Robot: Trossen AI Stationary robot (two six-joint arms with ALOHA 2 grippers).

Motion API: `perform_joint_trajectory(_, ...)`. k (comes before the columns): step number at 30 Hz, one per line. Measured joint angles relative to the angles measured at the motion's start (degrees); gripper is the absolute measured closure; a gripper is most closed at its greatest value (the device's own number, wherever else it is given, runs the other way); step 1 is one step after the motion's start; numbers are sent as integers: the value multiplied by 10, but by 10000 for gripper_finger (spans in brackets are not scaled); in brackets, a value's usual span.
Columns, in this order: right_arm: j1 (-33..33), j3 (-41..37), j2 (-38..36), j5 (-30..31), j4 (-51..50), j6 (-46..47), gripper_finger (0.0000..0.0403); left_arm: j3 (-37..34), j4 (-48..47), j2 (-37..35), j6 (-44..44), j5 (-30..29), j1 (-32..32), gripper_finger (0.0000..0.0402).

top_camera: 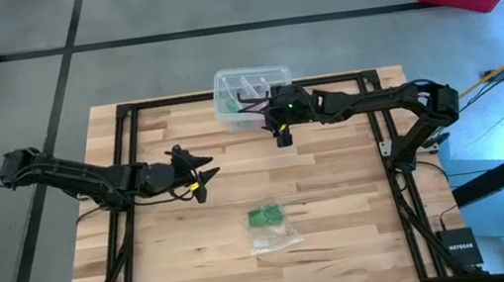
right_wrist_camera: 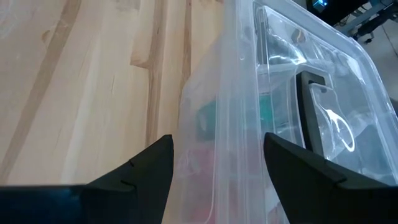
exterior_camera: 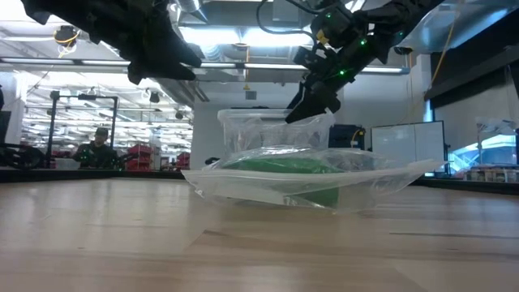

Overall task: Roll bandage
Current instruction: Open the transparent bin

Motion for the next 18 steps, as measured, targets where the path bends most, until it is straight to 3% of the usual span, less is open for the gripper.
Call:
perform_joint_trajectory(12,0,-2,2,12,21,-30,159,0,-2,2,19,-1,0,220)
perform_joint_trajectory(18,0,-1,8,33,29,-46,218,0,-2,2,17,-1,0,220)
